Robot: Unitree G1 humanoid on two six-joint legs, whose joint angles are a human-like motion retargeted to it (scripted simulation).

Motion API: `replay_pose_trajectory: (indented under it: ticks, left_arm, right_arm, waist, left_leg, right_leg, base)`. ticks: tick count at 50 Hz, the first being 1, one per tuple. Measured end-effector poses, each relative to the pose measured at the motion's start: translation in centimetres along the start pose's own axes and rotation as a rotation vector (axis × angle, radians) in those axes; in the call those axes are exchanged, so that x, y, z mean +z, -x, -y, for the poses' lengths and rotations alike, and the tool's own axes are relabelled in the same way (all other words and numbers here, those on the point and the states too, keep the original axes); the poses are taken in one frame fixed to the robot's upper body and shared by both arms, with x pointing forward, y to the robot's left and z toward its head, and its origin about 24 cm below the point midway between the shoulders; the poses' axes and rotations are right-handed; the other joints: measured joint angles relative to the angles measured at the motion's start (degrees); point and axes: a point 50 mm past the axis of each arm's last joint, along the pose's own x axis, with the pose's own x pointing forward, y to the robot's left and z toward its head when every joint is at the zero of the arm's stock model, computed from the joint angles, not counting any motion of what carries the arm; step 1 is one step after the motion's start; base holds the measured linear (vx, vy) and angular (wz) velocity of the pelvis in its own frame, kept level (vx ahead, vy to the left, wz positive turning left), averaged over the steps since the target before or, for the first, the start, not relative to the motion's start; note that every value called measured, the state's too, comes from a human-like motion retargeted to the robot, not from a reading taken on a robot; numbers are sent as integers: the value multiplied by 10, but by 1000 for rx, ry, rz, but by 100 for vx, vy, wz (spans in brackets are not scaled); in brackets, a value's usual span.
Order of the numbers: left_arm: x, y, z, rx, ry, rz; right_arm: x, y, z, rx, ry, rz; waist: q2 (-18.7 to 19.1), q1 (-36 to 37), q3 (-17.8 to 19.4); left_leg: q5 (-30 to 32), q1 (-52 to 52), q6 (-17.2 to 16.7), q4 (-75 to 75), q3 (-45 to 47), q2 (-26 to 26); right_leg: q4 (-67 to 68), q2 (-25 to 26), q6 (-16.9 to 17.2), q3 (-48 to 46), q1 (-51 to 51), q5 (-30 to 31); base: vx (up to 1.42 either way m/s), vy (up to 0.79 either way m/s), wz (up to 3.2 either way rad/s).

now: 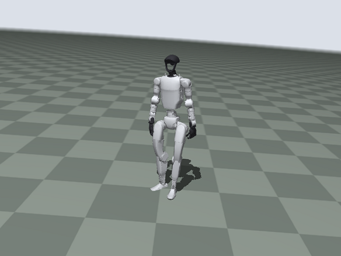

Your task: Walk

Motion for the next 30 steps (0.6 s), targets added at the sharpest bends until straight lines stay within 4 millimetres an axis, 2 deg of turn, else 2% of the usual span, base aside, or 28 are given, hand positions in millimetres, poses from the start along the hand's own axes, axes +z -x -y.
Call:
replay_pose_trajectory:
  ticks: [8,12,15,21,25,30]
  left_arm:
    - [-1,1,-8,64,6,-4]
    - [10,3,-18,84,3,25]
    - [23,7,-30,120,-20,48]
    - [54,14,-47,194,-77,96]
    - [77,19,-52,215,-104,168]
    - [100,25,-56,227,-126,237]
  right_arm:
    - [12,-2,-7,-5,-24,57]
    - [11,-2,-6,-17,-43,64]
    - [8,-1,-5,-19,-64,64]
    - [-11,3,0,-36,-68,-1]
    - [-30,8,1,-34,-94,-62]
    - [-58,16,-7,-14,-163,-148]
  waist:
    - [-15,15,-4]
    - [-17,10,-3]
    - [-15,8,-4]
    - [22,8,0]
    - [47,-2,-3]
    - [43,-17,-4]
  left_leg:
    - [-15,26,9,-22,-3,-13]
    - [-24,35,12,-25,-8,-15]
    - [-32,37,15,-24,-11,-13]
    - [-46,35,16,-18,-22,30]
    - [-52,33,11,-17,-18,57]
    - [-60,47,-3,-16,-5,56]
  right_leg:
    - [11,-11,4,11,20,-22]
    - [38,-13,4,21,22,-33]
    - [74,-14,3,27,14,-13]
    - [231,-8,-11,82,-55,85]
    - [324,-9,-11,98,-115,74]
    - [271,-1,34,139,-164,61]
  base:
    - [10,14,-17]
    - [8,14,5]
    - [6,12,6]
    - [3,10,-12]
    - [8,8,2]
    - [15,2,12]
